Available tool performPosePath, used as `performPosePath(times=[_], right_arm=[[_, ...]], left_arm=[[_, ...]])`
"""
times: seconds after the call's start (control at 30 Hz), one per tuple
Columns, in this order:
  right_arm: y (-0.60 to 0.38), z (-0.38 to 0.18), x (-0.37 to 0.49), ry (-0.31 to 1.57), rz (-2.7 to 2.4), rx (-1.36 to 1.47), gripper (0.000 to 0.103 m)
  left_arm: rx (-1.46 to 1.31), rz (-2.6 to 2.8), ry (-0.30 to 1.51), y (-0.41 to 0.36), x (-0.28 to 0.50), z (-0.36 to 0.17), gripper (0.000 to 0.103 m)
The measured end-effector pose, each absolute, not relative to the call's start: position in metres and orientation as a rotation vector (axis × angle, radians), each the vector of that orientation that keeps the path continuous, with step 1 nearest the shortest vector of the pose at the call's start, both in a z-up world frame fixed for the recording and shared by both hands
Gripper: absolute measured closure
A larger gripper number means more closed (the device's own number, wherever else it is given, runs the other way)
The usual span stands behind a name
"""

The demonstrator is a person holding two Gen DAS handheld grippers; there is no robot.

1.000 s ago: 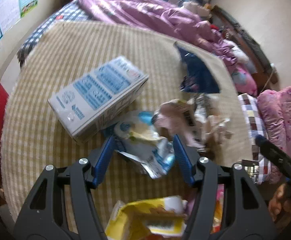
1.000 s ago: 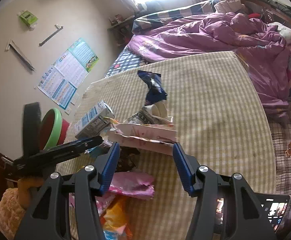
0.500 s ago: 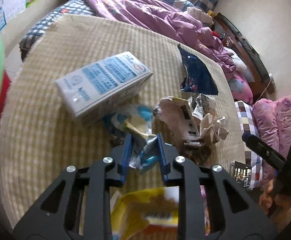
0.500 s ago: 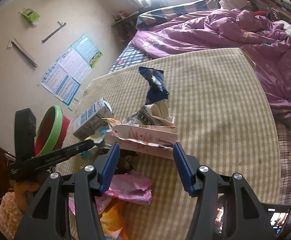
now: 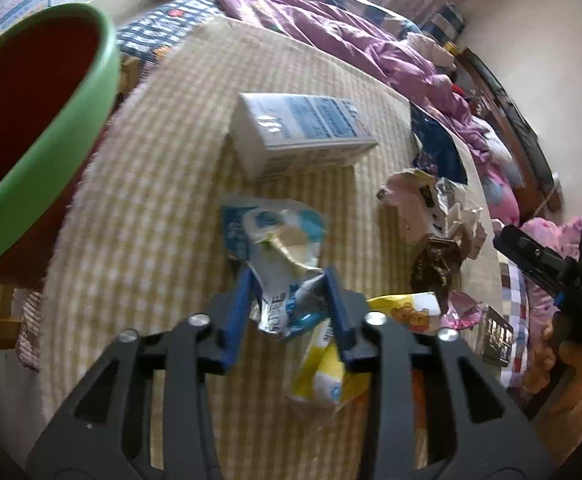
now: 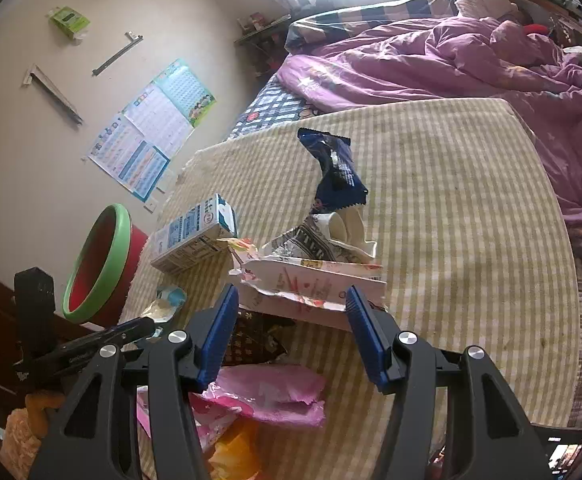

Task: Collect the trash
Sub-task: 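Grasp the blue-white wrapper with the left gripper while the right gripper grasps the dark blue wrapper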

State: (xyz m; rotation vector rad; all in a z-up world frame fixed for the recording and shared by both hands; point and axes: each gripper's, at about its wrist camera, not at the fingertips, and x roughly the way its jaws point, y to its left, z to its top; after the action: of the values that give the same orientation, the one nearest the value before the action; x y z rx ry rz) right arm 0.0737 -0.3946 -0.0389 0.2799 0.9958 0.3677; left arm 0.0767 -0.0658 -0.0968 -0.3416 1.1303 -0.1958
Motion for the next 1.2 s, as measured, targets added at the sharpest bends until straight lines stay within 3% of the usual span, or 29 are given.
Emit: performPosePath(times=[0.07, 0.5, 0.67, 1.1, 1.17, 1.2], right_arm=[[-0.395, -0.038, 0.074, 0.992, 0.366, 0.281, 0.048], [-0.408, -0.039, 0.130, 0.949, 0.270, 0.274, 0.048], [-0.401, -0.045, 0.156, 0.974, 0.263, 0.235, 0.048], [-0.378, -0.067, 0.174, 1.001, 0.265, 0.182, 0.049], [-0.377, -0.070, 0.174, 1.002, 0.263, 0.176, 0.053], [-0.376, -0.072, 0.175, 1.003, 0.265, 0.176, 0.063]], left_arm=[[-0.367, -0.181, 1.107, -0.062, 0.074, -0.093, 0.051], [-0.407, -0.186, 1.149, -0.073, 0.085, -0.114, 0.051], [-0.393, -0.153, 1.137, -0.071, 0.081, -0.114, 0.067], [-0.354, -0.084, 1.068, -0.053, 0.058, -0.096, 0.068], [-0.360, -0.076, 1.075, -0.049, 0.057, -0.099, 0.068], [-0.363, -0.071, 1.080, -0.047, 0.056, -0.101, 0.068]])
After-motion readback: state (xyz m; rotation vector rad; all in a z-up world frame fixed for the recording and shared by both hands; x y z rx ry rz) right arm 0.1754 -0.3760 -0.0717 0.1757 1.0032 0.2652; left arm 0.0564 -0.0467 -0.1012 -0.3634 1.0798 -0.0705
